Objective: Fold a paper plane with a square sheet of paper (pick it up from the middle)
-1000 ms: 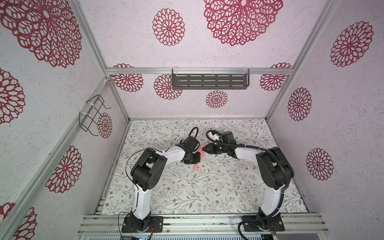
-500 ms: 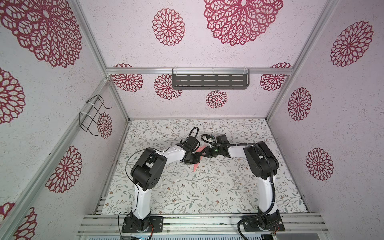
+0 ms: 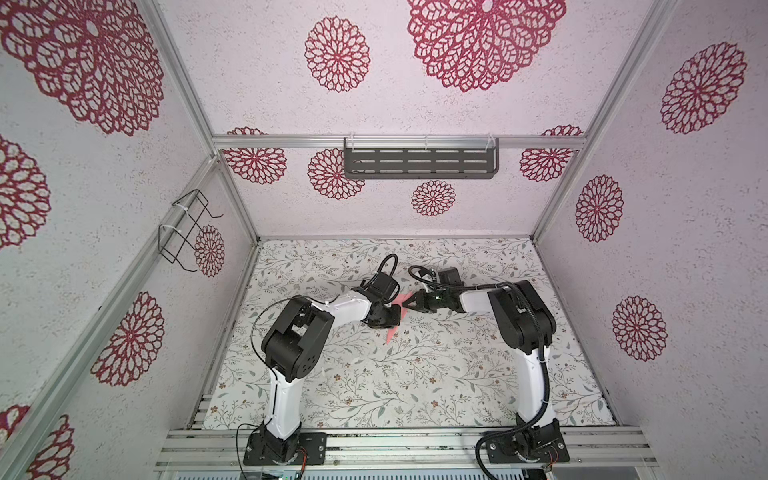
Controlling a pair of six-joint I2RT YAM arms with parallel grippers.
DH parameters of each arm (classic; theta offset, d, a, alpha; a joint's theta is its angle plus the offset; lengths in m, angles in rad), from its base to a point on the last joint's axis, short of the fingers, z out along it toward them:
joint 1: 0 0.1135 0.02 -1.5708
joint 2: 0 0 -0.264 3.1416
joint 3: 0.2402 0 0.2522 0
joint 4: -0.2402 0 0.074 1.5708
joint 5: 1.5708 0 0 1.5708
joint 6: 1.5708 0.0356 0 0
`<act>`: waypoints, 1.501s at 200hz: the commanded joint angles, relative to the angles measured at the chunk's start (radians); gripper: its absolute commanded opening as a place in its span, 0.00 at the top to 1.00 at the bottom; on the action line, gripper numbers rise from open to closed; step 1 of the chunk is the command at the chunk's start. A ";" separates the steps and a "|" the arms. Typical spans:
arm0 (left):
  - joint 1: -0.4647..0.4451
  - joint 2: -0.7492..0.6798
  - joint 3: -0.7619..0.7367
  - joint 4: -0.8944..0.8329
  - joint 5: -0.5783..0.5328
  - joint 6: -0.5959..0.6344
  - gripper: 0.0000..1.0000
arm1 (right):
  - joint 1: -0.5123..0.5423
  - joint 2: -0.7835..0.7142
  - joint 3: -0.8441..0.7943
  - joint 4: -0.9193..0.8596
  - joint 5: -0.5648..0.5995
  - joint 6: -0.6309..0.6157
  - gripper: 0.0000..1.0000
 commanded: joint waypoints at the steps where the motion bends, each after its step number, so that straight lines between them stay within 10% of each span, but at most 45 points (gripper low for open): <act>1: 0.005 0.057 -0.050 -0.141 -0.022 0.007 1.00 | -0.061 0.048 -0.017 0.008 0.098 0.062 0.89; 113: 0.006 0.060 -0.031 -0.147 -0.018 0.021 1.00 | -0.038 -0.266 -0.222 0.261 0.121 0.115 0.91; 197: 0.005 0.061 -0.032 -0.145 -0.019 0.027 1.00 | 0.102 -0.144 -0.213 0.260 0.046 0.149 0.96; 300: 0.005 0.051 -0.039 -0.147 -0.018 0.024 1.00 | 0.004 -0.030 -0.194 0.144 0.163 0.174 1.00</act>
